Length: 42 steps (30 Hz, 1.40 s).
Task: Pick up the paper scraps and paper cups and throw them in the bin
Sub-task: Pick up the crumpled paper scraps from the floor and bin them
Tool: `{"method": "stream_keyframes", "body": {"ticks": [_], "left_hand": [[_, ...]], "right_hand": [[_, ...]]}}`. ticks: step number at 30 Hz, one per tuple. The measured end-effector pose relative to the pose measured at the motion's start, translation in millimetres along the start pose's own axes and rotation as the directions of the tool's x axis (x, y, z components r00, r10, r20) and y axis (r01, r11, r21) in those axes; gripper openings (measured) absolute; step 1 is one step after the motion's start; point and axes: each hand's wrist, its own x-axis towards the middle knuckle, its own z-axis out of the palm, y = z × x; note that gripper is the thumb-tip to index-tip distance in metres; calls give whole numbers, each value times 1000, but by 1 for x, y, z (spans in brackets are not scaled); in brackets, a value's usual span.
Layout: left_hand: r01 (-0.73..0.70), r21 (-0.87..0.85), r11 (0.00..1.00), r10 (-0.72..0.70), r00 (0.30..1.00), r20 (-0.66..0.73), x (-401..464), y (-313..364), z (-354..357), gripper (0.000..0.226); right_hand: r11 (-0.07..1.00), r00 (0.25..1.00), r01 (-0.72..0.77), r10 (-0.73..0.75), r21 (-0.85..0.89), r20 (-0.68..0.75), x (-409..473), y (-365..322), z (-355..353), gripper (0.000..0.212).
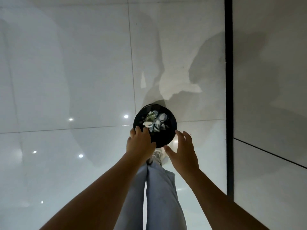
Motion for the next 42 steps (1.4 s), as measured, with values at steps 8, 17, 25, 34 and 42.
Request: {"method": "stream_keyframes", "body": {"ticks": [8, 17, 25, 34, 42], "left_hand": [[-229, 98, 968, 243, 955, -169, -89, -27, -82, 43], [-14, 63, 998, 37, 927, -373, -228, -66, -128, 45], [253, -319, 913, -382, 805, -454, -366, -98, -75, 43], [399, -728, 557, -798, 501, -335, -508, -162, 48, 39], [412, -892, 185, -949, 311, -53, -645, -217, 215, 40]], "right_hand": [[964, 979, 200, -202, -174, 4, -51, -91, -43, 63], [731, 851, 525, -472, -436, 231, -151, -192, -67, 58], [340, 607, 782, -602, -521, 518, -255, -234, -58, 54], [-155, 288, 899, -495, -409, 820, -391, -237, 62, 56], [-459, 45, 872, -273, -171, 961, -556, -173, 219, 55]]}}
